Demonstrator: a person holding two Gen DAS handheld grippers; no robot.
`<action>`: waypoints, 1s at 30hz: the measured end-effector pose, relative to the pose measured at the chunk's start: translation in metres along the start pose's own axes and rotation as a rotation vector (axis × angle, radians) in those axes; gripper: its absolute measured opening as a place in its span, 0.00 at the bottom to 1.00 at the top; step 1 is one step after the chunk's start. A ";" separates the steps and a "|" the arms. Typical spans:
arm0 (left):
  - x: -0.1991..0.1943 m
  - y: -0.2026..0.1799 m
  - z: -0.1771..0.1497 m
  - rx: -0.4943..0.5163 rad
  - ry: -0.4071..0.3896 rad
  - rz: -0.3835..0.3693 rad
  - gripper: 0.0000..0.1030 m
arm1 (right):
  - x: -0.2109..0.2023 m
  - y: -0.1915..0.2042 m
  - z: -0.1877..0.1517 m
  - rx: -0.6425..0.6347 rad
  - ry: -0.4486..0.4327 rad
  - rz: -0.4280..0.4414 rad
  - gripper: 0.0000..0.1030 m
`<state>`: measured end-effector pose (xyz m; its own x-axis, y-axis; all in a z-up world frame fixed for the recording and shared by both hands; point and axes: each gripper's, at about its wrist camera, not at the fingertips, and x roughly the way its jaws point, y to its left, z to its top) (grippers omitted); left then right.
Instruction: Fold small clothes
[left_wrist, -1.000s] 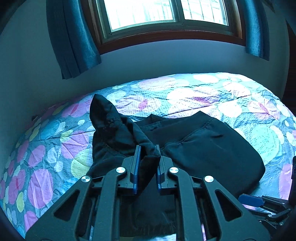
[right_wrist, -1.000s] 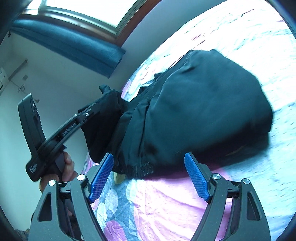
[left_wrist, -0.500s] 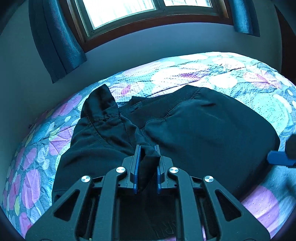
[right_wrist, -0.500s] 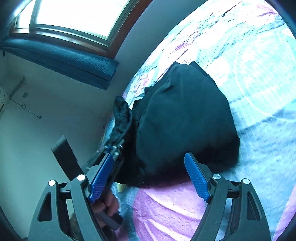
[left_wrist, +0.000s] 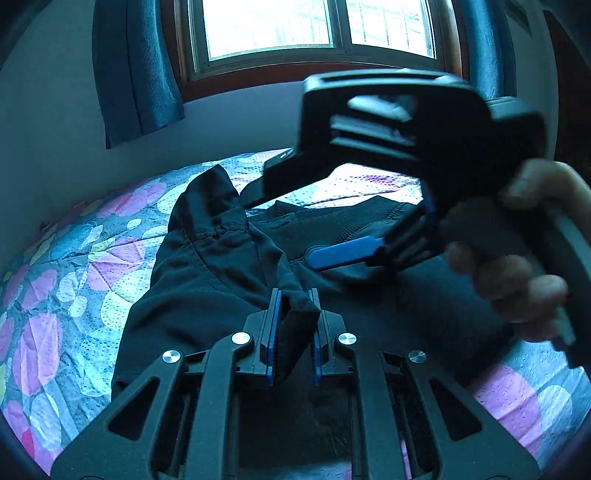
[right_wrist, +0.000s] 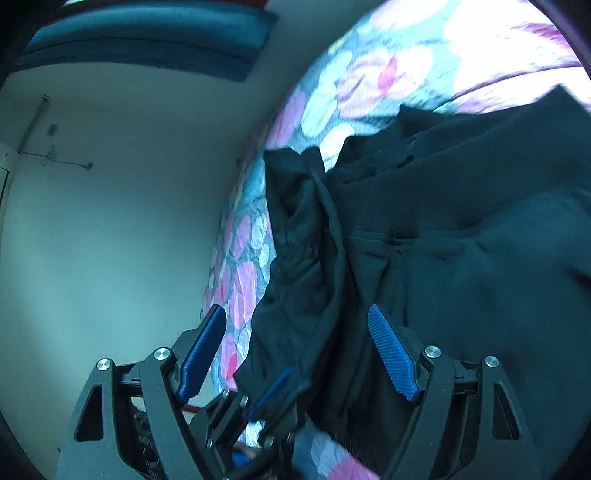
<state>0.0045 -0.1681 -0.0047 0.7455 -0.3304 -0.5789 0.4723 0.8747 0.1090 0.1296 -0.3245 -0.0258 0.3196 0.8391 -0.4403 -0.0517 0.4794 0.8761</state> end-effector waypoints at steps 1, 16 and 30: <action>-0.001 0.003 0.000 -0.008 -0.002 -0.006 0.13 | 0.009 -0.001 0.006 0.001 0.014 -0.014 0.76; -0.003 0.018 0.000 -0.061 -0.012 -0.028 0.13 | 0.068 0.029 0.032 -0.123 0.069 -0.150 0.18; -0.082 0.003 -0.026 0.027 -0.116 -0.089 0.63 | -0.025 0.037 0.023 -0.098 -0.127 -0.029 0.13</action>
<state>-0.0677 -0.1292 0.0225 0.7485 -0.4464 -0.4904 0.5502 0.8308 0.0835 0.1418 -0.3334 0.0226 0.4393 0.7879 -0.4316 -0.1307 0.5314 0.8370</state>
